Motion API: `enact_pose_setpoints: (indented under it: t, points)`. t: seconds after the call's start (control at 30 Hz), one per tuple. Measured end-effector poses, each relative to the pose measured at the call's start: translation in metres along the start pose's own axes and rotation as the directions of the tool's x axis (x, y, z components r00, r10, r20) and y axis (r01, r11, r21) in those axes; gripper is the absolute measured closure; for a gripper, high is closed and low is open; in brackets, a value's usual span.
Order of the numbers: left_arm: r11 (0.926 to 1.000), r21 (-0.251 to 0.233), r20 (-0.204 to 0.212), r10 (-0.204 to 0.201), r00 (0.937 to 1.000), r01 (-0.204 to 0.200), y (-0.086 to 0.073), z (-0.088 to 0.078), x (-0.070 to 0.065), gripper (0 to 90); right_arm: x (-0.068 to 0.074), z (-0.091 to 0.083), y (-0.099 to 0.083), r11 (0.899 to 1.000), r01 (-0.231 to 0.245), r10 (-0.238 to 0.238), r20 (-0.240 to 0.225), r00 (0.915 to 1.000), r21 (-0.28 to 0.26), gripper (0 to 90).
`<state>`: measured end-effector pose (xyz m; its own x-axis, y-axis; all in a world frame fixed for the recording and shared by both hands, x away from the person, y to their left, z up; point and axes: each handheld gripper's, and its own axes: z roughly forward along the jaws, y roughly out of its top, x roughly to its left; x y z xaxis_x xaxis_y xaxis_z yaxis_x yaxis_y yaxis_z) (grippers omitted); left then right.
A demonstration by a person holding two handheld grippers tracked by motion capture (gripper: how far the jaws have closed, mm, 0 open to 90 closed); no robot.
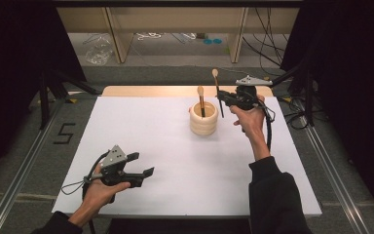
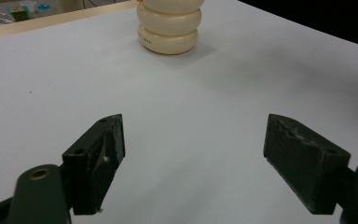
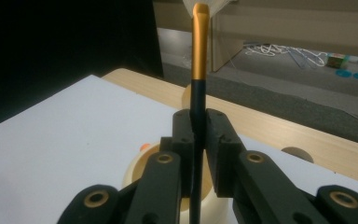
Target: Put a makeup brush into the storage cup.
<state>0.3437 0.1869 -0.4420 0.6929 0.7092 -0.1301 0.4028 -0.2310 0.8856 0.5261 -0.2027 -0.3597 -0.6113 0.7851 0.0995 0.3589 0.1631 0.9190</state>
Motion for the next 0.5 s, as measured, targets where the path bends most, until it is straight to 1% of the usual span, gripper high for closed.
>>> enact_pose_setpoints:
  t: [0.07, 0.1, 0.17, 0.2, 0.23, 0.3, 0.43, 0.47, 0.5]
  points:
    - [1.0000, 0.001, 0.000, 0.000, 1.0000, 0.000, 0.000, 0.000, 0.000, 20.5, 0.000, 0.002, 0.001, 1.000, -0.005, 0.005, 0.000, 1.0000, -0.007, 83.3]
    - [1.0000, 0.001, 0.001, 0.000, 1.0000, 0.000, 0.000, 0.000, 0.000, 20.5, 0.001, 0.003, 0.001, 1.000, -0.019, 0.019, -0.008, 0.9998, -0.009, 83.3]
    - [1.0000, 0.002, 0.001, 0.001, 1.0000, -0.001, 0.000, 0.000, 0.000, 20.4, 0.000, 0.005, 0.002, 0.999, -0.027, 0.027, -0.006, 0.9996, -0.016, 83.2]
    - [1.0000, 0.001, 0.000, 0.000, 1.0000, 0.000, 0.000, 0.000, 0.000, 20.4, 0.000, 0.007, 0.002, 0.999, -0.025, 0.025, -0.011, 0.9996, -0.024, 83.2]
    - [1.0000, 0.001, -0.002, 0.001, 1.0000, -0.001, 0.000, 0.000, 0.000, 20.4, 0.000, 0.008, 0.003, 0.999, -0.023, 0.023, -0.002, 0.9997, -0.023, 83.3]
    - [1.0000, 0.000, -0.003, -0.003, 1.0000, 0.003, 0.000, 0.000, 0.000, 20.4, 0.001, 0.011, 0.005, 0.999, -0.025, 0.025, -0.008, 0.9997, -0.030, 83.2]
    - [1.0000, -0.001, -0.001, -0.003, 1.0000, 0.003, 0.000, 0.000, 0.000, 20.4, 0.005, 0.017, 0.009, 1.000, -0.014, 0.014, -0.007, 0.9999, -0.021, 83.2]
    - [1.0000, -0.002, -0.001, -0.004, 1.0000, 0.004, 0.000, 0.000, 0.000, 20.4, 0.005, 0.019, 0.009, 1.000, -0.016, 0.016, -0.015, 0.9998, -0.025, 83.2]
    - [1.0000, -0.003, 0.004, -0.003, 1.0000, 0.003, 0.000, 0.000, 0.000, 20.4, 0.006, 0.021, 0.010, 1.000, -0.017, 0.017, -0.008, 0.9998, -0.022, 83.3]
